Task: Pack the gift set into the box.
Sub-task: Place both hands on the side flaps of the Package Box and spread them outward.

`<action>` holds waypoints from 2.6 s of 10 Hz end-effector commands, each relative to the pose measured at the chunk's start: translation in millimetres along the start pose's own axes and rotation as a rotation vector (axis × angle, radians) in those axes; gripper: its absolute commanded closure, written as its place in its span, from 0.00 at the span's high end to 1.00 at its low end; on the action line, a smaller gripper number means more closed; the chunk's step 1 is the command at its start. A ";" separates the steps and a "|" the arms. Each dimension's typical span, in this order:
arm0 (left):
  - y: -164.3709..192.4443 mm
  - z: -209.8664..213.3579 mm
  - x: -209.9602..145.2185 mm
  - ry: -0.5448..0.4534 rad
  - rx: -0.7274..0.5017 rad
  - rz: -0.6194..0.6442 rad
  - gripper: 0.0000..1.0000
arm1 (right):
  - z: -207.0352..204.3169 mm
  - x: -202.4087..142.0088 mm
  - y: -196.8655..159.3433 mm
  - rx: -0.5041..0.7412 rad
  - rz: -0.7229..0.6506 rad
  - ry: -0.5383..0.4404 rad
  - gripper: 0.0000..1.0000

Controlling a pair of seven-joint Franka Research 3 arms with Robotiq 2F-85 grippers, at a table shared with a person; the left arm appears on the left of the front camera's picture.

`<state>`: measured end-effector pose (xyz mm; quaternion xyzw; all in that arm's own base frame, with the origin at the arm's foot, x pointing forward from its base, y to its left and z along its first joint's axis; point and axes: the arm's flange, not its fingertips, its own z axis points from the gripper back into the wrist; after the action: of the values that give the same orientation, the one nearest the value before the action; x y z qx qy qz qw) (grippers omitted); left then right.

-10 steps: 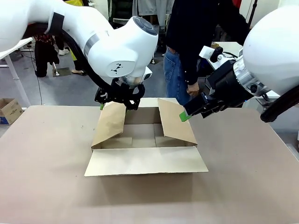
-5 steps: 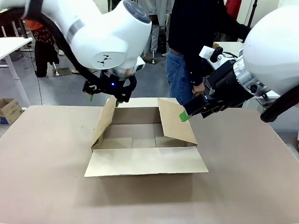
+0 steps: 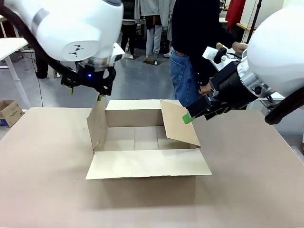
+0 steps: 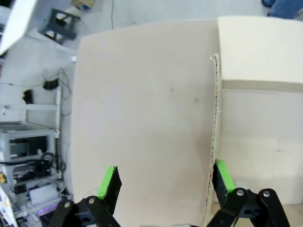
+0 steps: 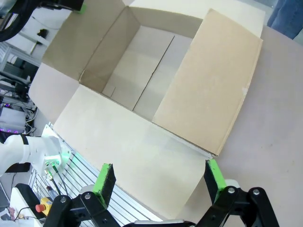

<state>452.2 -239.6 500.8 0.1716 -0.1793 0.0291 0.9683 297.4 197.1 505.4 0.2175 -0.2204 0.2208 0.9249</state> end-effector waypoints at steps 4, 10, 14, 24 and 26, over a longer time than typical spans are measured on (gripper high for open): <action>68.0 -57.8 -18.6 0.159 -0.177 0.085 1.00 | 4.5 1.1 -2.3 0.011 0.020 0.001 1.00; 74.9 -84.9 -19.4 0.215 -0.216 0.110 1.00 | 0.0 0.0 -0.2 0.000 0.000 0.000 1.00; 74.9 -84.9 -19.4 0.215 -0.216 0.110 1.00 | -121.7 82.1 140.4 -0.639 -0.108 0.249 1.00; 74.9 -84.9 -19.4 0.215 -0.216 0.110 1.00 | -198.0 143.6 73.7 -0.659 -0.386 0.355 1.00; 74.9 -84.9 -19.4 0.215 -0.216 0.110 1.00 | -205.1 149.1 63.6 -0.636 -0.376 0.226 1.00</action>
<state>454.6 -139.9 442.0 0.0416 -0.0829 0.0740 0.9929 447.7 377.9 421.6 -0.0832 -0.0794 -0.0019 0.9934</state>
